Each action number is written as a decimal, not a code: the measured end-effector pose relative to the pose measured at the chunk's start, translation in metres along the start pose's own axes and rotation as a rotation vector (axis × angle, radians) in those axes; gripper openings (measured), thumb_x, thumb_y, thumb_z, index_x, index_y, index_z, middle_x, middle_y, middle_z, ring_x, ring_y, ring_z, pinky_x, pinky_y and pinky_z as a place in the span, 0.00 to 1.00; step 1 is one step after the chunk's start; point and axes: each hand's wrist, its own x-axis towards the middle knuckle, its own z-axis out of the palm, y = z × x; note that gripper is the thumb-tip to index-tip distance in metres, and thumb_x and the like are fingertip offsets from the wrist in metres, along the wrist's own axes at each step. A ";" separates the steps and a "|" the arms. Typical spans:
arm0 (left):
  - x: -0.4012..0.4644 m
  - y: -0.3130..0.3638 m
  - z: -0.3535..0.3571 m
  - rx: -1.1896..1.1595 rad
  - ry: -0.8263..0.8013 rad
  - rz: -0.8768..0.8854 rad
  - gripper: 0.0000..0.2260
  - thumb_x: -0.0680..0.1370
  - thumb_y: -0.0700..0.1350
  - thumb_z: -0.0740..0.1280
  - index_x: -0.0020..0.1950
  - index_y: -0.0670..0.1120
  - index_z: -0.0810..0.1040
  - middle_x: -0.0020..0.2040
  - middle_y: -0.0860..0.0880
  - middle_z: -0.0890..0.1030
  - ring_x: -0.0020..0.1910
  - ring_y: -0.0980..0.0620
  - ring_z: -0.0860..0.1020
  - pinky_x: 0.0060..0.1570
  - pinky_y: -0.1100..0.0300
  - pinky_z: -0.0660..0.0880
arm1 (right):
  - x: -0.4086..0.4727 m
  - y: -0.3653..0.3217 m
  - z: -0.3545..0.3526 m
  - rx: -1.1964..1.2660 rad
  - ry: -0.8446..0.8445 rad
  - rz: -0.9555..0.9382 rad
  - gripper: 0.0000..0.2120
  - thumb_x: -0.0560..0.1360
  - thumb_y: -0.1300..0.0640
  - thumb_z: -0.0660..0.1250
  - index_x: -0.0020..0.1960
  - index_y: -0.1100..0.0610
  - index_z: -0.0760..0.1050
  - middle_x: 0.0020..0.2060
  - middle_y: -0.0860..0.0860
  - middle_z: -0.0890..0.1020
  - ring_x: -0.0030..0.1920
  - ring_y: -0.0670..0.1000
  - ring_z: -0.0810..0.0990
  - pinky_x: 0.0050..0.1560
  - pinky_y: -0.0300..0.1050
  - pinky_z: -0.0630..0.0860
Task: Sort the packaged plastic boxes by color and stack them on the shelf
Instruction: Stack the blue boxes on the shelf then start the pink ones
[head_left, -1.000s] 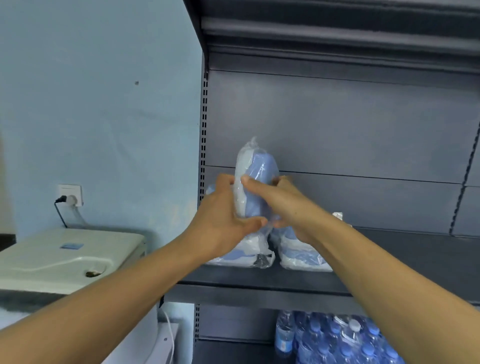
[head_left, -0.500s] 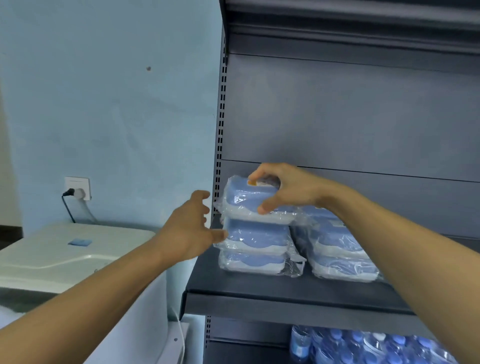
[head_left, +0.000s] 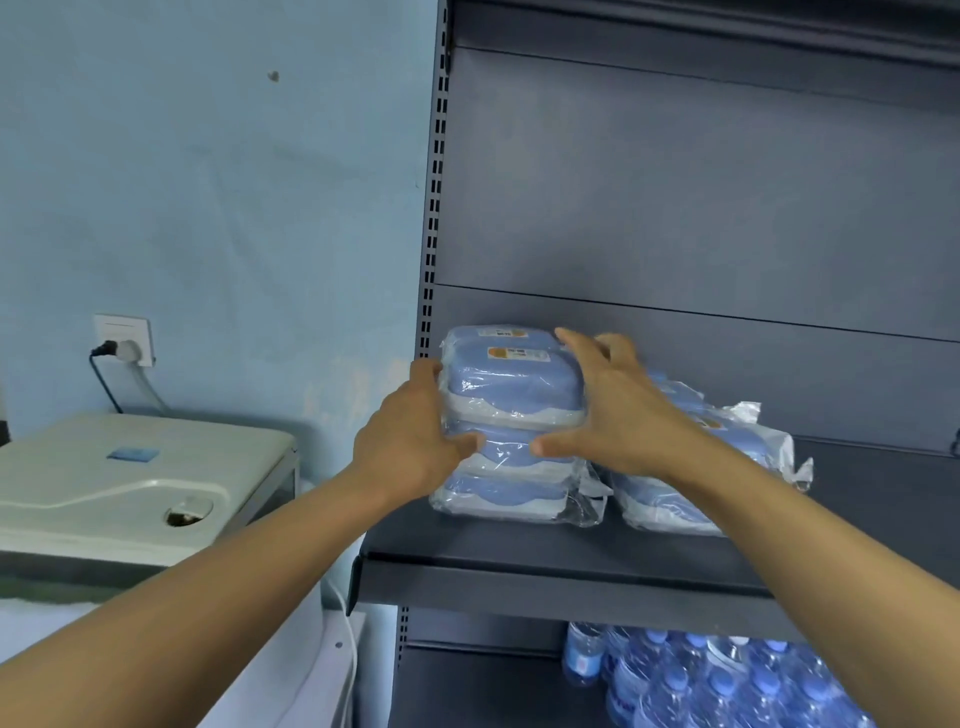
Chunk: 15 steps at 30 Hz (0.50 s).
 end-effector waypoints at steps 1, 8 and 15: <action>-0.001 -0.001 0.001 0.012 0.005 -0.004 0.32 0.72 0.50 0.73 0.69 0.51 0.59 0.63 0.50 0.76 0.56 0.47 0.78 0.56 0.49 0.76 | -0.003 0.002 0.005 0.011 -0.024 0.031 0.52 0.65 0.44 0.76 0.77 0.46 0.45 0.73 0.51 0.53 0.70 0.55 0.62 0.66 0.48 0.66; 0.005 0.004 0.001 0.163 0.049 -0.018 0.28 0.73 0.56 0.71 0.66 0.51 0.61 0.60 0.49 0.78 0.53 0.45 0.79 0.52 0.51 0.77 | 0.007 0.009 0.009 0.171 -0.049 0.060 0.42 0.71 0.52 0.73 0.76 0.45 0.50 0.66 0.51 0.71 0.56 0.53 0.72 0.52 0.44 0.69; 0.005 0.000 0.002 0.108 -0.024 -0.035 0.30 0.73 0.58 0.69 0.69 0.50 0.60 0.57 0.50 0.77 0.54 0.45 0.78 0.55 0.50 0.75 | 0.015 0.012 0.006 0.134 -0.150 0.055 0.42 0.73 0.45 0.69 0.77 0.46 0.46 0.71 0.49 0.66 0.61 0.53 0.72 0.54 0.43 0.68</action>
